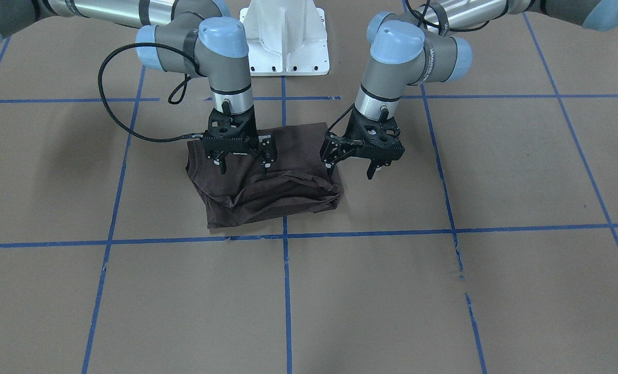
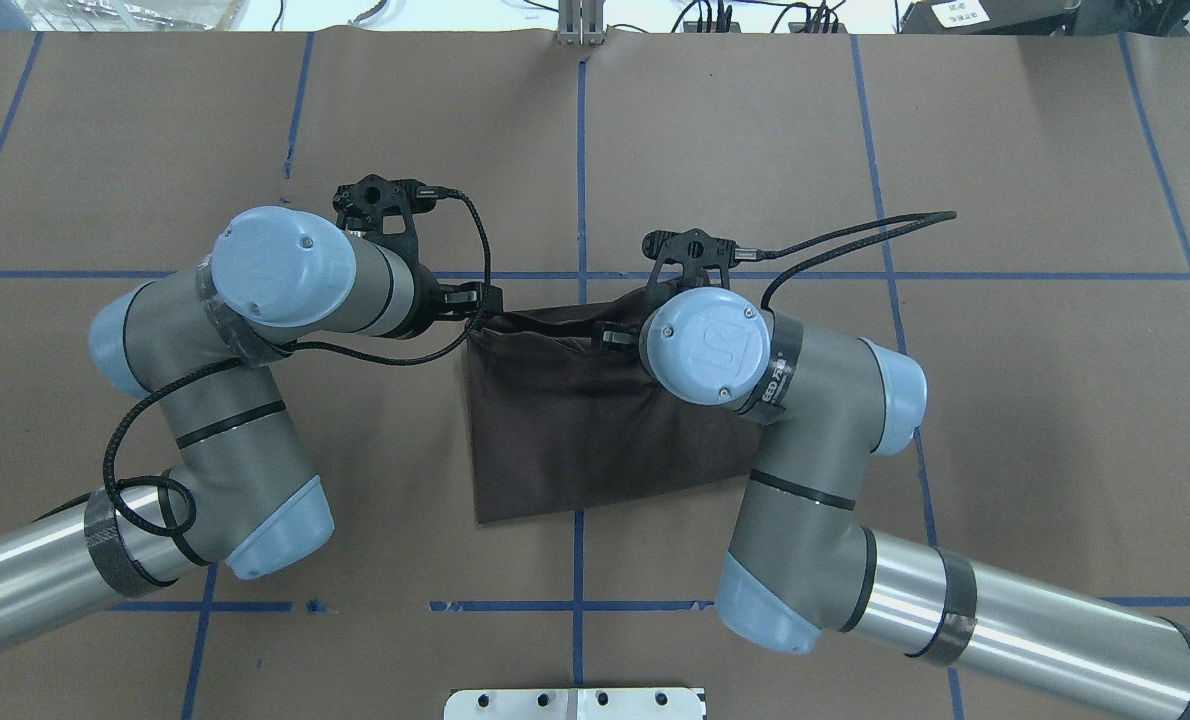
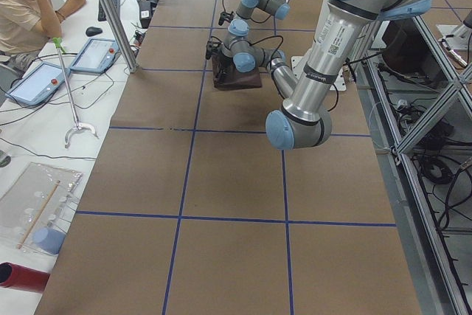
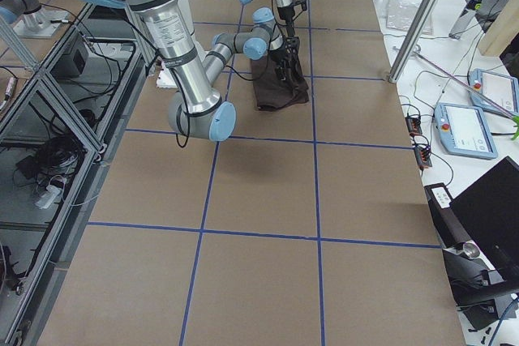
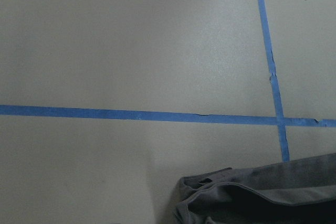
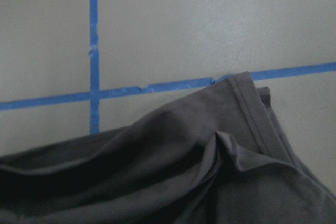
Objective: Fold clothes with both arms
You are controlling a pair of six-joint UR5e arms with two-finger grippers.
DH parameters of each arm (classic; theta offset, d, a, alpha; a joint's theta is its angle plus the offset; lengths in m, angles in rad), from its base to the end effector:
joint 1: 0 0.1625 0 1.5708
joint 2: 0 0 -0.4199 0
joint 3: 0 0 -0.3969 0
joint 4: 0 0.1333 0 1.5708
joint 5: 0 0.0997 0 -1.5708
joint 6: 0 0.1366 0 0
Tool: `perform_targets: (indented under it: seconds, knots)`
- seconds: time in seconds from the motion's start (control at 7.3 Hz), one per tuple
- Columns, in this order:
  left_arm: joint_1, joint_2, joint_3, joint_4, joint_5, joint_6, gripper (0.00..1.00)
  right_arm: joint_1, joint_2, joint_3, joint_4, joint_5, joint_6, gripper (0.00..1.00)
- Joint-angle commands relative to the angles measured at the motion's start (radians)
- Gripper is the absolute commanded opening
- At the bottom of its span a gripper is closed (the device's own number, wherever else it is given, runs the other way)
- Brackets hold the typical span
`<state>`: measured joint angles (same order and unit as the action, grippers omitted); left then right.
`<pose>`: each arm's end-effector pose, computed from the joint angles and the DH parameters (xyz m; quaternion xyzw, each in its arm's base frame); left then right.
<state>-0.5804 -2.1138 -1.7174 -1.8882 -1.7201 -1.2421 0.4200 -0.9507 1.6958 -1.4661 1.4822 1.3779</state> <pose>0.5156 -0.4732 0.2574 0.1526 0.4610 -0.0739 0.8711 -0.5833 -0.4197 0.2500 0.1627 -0.3805 0.1213 0.9023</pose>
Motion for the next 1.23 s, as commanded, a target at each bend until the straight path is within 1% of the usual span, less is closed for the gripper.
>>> perform_targets:
  seconds: [0.0, 0.27, 0.69, 0.82, 0.96, 1.1]
  knots:
    - [-0.001, 0.003, -0.001, 0.000, -0.001, -0.002, 1.00, -0.078, -0.008, -0.017, 0.001, -0.098, -0.095, 1.00]
    - [-0.001, 0.005, -0.002, 0.000, -0.003, -0.010, 1.00, -0.052, -0.003, -0.066, 0.007, -0.100, -0.131, 1.00]
    - [-0.001, 0.006, -0.008, 0.000, -0.003, -0.010, 1.00, 0.058, 0.009, -0.166, 0.007, -0.097, -0.187, 1.00]
    - [0.000, 0.006, -0.008, 0.000, -0.001, -0.010, 1.00, 0.104, 0.015, -0.218, 0.007, -0.094, -0.188, 1.00]
    - [0.001, 0.006, -0.008, 0.000, -0.003, -0.010, 1.00, 0.167, 0.030, -0.267, 0.007, -0.082, -0.186, 1.00]
    - [0.001, 0.008, -0.008, 0.000, -0.003, -0.011, 1.00, 0.243, 0.058, -0.322, 0.007, -0.016, -0.185, 1.00]
